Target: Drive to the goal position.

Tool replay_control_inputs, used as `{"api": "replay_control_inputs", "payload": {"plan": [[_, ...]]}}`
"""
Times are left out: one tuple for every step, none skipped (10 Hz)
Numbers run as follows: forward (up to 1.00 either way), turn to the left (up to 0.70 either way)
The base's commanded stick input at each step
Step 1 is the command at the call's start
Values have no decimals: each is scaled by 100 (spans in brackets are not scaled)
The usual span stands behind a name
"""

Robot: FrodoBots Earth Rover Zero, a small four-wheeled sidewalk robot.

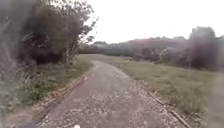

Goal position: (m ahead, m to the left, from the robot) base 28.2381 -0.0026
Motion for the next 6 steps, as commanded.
{"api": "replay_control_inputs", "payload": {"plan": [[70, 0], [70, 0], [70, 0], [70, 0], [70, 0], [70, 0]]}}
